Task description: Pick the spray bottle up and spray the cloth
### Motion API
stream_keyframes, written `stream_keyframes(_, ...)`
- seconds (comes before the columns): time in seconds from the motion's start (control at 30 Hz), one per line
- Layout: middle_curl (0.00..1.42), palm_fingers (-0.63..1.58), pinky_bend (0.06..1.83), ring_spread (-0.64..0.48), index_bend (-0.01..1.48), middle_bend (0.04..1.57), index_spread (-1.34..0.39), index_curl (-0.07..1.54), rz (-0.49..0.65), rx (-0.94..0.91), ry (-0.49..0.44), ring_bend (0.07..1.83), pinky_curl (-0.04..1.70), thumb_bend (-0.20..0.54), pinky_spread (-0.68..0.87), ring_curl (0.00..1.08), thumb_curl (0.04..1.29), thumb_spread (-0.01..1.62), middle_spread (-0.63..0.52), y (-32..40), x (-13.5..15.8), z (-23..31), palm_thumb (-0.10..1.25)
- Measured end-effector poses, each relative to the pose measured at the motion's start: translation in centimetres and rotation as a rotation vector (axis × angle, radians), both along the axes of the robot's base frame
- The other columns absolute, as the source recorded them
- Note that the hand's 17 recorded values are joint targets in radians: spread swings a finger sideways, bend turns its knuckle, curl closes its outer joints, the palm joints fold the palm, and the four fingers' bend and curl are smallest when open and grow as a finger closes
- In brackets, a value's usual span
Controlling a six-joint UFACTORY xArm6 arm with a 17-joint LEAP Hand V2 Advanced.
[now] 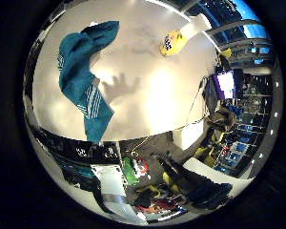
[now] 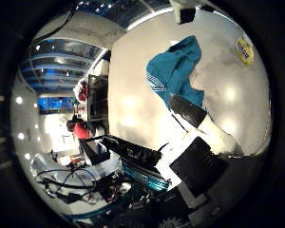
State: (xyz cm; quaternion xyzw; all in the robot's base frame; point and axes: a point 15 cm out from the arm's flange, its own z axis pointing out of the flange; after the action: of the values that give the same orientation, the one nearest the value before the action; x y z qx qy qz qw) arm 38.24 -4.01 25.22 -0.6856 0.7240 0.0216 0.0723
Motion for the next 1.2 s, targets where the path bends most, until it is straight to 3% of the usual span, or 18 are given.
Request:
stream_keyframes(0.27, 0.34, 0.23, 0.29, 0.16, 0.14, 0.2, -0.27, 0.32, -0.218, 0.13, -0.084, 0.23, 0.32, -0.03, 0.46, 0.2, 0.37, 1.09, 0.04, -3.6, 1.4, 2.4, 0.71)
stream_keyframes(0.43, 0.34, 0.19, 0.33, 0.17, 0.14, 0.2, -0.22, 0.29, -0.408, 0.24, -0.209, 0.25, 0.33, -0.025, 0.46, 0.22, 0.35, 1.08, 0.06, -8.0, 2.9, 4.8, 0.68)
stream_keyframes(0.8, 0.34, 0.12, 0.4, 0.2, 0.15, 0.19, -0.12, 0.28, -0.653, 0.51, -0.413, 0.29, 0.33, -0.022, 0.45, 0.25, 0.32, 1.07, 0.18, -14.5, 3.8, 6.3, 0.68)
stream_keyframes(1.2, 0.36, 0.07, 0.44, 0.2, 0.14, 0.21, -0.12, 0.26, -0.809, 0.535, -0.412, 0.33, 0.33, -0.026, 0.44, 0.27, 0.31, 1.06, 0.2, -21.9, 0.7, 1.7, 0.66)
